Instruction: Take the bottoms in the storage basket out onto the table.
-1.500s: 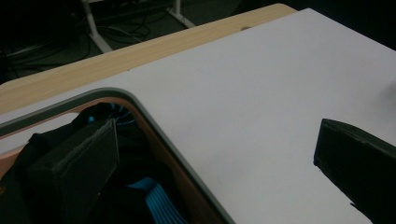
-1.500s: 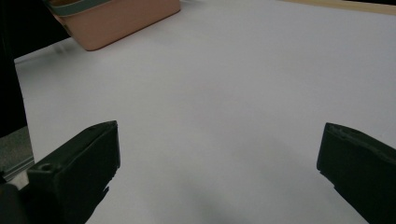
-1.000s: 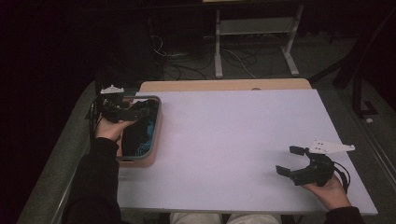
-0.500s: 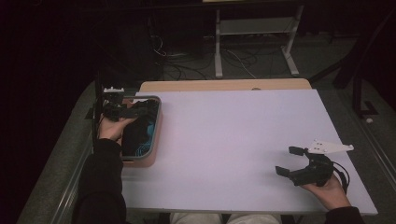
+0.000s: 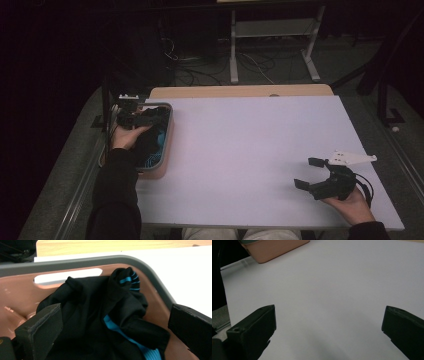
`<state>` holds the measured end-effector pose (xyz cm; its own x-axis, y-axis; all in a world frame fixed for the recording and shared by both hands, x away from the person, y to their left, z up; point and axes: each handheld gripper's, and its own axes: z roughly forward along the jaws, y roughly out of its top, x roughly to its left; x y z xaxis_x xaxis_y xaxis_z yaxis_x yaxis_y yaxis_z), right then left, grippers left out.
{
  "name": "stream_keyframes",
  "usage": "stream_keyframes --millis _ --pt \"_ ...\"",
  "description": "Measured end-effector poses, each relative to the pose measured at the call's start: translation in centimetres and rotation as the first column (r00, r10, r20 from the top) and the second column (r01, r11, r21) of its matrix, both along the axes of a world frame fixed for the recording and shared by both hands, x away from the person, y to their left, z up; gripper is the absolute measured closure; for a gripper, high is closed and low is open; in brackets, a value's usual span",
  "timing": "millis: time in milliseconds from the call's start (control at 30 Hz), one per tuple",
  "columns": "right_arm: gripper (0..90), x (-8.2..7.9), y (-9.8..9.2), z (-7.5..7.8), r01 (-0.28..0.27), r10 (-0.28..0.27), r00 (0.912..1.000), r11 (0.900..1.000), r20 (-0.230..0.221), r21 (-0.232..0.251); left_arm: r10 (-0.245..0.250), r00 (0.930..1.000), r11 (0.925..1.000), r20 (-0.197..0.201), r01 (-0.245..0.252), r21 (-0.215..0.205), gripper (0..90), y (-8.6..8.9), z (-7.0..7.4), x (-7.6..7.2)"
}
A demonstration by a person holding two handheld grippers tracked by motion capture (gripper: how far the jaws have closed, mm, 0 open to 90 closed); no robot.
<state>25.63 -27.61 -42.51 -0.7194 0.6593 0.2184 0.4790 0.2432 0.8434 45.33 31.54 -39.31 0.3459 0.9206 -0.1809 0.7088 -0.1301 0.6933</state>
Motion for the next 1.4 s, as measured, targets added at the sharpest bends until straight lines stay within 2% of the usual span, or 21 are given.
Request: stream_keyframes --millis 267,400,700,900,1000,1167,1333,1400 --pt "0.0 0.1 0.1 -0.1 -0.003 0.003 1.0 1.0 -0.007 -0.006 0.025 0.9978 0.9996 -0.062 -0.024 0.017 0.0 0.6 -1.1 0.6" --pt "0.0 0.1 0.1 -0.1 -0.001 0.001 1.0 1.0 -0.007 -0.005 0.026 0.9948 0.9997 -0.098 -0.026 0.0 0.0 0.8 -1.8 1.0" --pt "0.0 0.1 0.1 -0.1 -0.004 0.004 1.0 1.0 -0.009 -0.003 0.014 0.9907 0.9996 -0.136 -0.017 -0.024 0.0 0.6 -2.9 1.7" --pt "0.0 0.1 0.2 -0.1 -0.005 0.005 1.0 1.0 -0.008 -0.002 -0.004 0.9874 0.9999 -0.158 0.002 -0.015 0.0 0.2 -3.7 1.9" --pt "0.0 0.1 0.2 -0.1 -0.007 0.007 1.0 1.0 -0.006 -0.001 -0.017 0.9826 0.9998 -0.185 0.019 0.008 0.3 -0.1 -4.3 1.9" --pt "0.0 0.1 0.3 -0.1 -0.012 0.012 0.9999 1.0 -0.008 -0.004 -0.01 0.9826 0.9984 -0.185 0.02 0.053 0.8 -0.6 -4.4 2.1" --pt "0.0 0.2 0.2 -0.1 -0.013 0.013 0.9999 1.0 -0.008 -0.003 0.022 0.9831 0.9932 -0.182 -0.001 0.116 10.4 -1.0 -4.3 2.0" --pt "0.0 0.2 0.3 -0.1 -0.014 0.014 0.9999 1.0 -0.008 -0.004 0.035 0.9814 0.9933 -0.189 -0.014 0.115 16.0 -1.0 -4.2 2.0"
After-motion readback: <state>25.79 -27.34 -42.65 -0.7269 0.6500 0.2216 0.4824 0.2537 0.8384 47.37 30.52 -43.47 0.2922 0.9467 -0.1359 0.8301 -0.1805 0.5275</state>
